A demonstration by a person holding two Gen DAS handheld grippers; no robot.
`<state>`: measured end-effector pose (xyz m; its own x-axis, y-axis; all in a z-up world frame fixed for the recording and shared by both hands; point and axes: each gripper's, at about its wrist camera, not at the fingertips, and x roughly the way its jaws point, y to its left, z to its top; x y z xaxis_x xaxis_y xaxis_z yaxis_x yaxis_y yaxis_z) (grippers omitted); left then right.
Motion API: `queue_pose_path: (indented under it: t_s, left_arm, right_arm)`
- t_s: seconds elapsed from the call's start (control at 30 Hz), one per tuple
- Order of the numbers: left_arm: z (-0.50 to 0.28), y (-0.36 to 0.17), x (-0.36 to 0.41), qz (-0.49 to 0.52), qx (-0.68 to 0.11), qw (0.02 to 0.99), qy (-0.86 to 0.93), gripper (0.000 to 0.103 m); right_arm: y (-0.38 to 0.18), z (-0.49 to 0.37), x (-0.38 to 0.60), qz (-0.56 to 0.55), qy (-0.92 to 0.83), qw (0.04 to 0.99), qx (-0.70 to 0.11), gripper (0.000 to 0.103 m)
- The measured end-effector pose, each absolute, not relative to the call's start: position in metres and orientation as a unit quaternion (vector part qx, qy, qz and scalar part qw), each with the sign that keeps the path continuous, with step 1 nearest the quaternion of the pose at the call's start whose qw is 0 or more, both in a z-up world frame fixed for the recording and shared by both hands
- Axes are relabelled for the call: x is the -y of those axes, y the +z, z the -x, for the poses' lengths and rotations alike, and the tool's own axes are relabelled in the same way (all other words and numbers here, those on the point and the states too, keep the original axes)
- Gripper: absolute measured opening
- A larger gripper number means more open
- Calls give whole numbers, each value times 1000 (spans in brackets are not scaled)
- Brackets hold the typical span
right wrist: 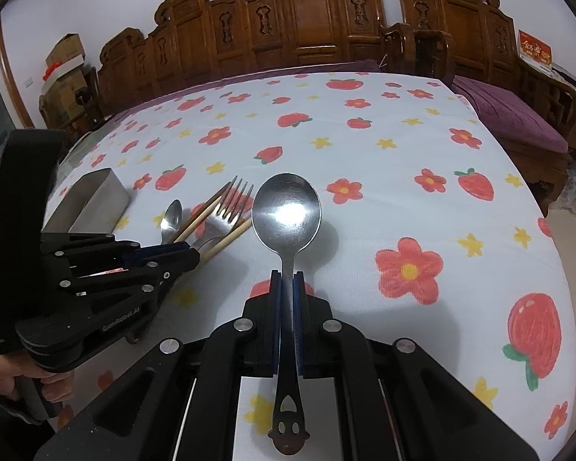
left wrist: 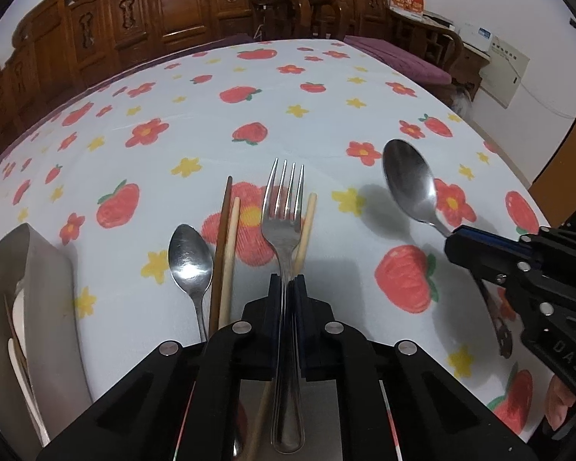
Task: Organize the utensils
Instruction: 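Grasp the metal fork with the left gripper while the right gripper holds the spoon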
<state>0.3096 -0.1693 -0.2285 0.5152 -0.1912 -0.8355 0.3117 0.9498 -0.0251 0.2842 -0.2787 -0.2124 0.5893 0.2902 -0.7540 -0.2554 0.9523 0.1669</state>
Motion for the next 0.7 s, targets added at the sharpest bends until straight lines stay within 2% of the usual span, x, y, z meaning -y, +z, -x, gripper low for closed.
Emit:
queue_pose_path:
  t_s: [0.33, 0.7]
  left_arm:
    - [-298, -196, 158, -56, -440, 884, -149, 6]
    - [-279, -166, 110, -43, -423, 895, -136, 6]
  right_arm:
    - [-202, -278, 268, -22, 168, 894, -415, 7]
    - [-187, -261, 240, -6, 197, 896, -399, 7]
